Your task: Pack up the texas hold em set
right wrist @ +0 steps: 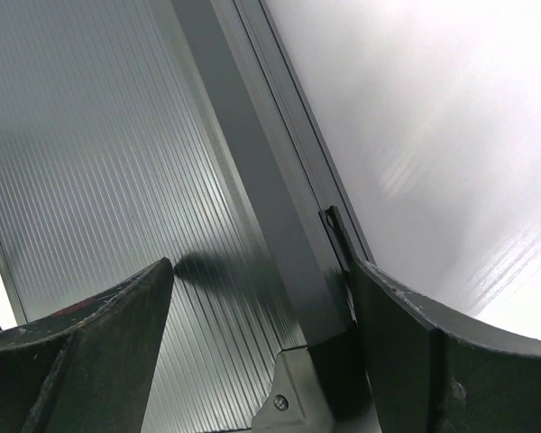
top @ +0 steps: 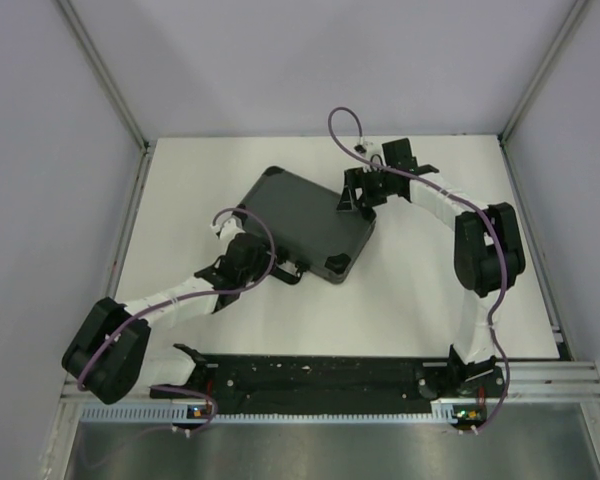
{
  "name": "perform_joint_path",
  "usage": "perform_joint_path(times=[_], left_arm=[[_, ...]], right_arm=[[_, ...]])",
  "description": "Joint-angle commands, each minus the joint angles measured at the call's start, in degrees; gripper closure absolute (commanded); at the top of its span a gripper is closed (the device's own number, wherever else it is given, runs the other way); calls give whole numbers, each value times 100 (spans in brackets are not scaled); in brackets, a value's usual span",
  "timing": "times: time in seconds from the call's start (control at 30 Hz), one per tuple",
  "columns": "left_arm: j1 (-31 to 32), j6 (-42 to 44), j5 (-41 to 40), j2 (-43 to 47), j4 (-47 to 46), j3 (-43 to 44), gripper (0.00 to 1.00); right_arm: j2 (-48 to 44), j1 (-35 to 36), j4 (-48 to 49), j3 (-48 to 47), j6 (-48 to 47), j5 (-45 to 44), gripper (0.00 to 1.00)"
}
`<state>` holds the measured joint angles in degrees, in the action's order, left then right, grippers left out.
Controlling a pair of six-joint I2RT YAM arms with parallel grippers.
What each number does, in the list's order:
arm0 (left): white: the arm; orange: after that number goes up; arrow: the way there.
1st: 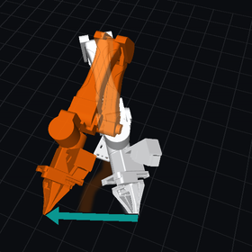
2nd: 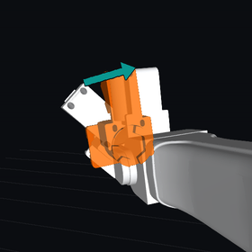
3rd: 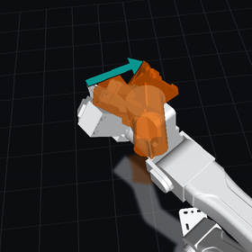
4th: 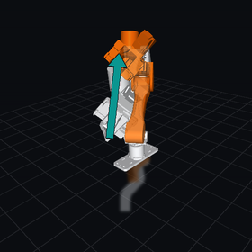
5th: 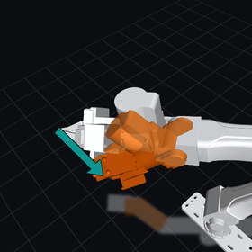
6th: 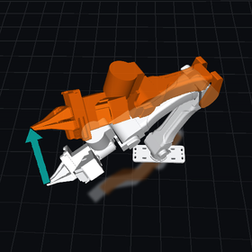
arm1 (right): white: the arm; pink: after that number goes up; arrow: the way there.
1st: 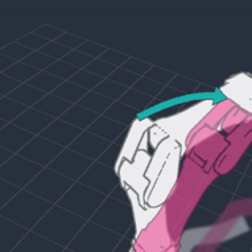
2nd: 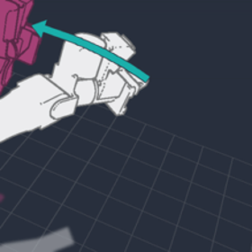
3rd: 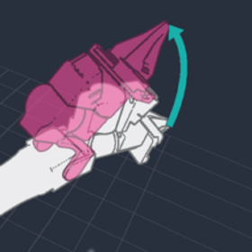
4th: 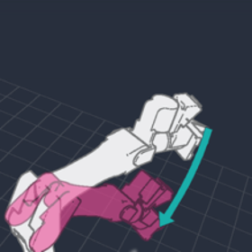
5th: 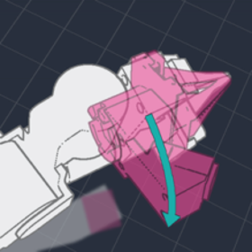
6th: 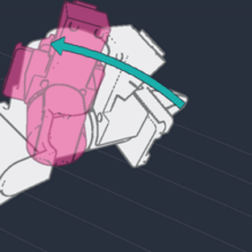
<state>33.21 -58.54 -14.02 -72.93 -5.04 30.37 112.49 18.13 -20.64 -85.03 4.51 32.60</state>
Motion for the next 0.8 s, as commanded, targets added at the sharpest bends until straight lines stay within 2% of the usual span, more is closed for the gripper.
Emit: perform_joint_path(times=[0.0, 0.23, 0.57, 0.77], left_arm=[[-104, 45, 118, -133, -208, -67, 100], [-122, 133, 409, -608, -296, 92, 100], [-166, 133, 128, -846, -191, 285, 100], [-192, 334, 645, -1127, -376, 478, 100]], right_arm=[[-298, 235, -212, 66, 348, 133, 24], [-254, 235, -238, 57, 445, 133, 27], [-254, 235, -238, 92, 472, 53, 28], [-254, 252, -265, 110, 463, 62, 28]])
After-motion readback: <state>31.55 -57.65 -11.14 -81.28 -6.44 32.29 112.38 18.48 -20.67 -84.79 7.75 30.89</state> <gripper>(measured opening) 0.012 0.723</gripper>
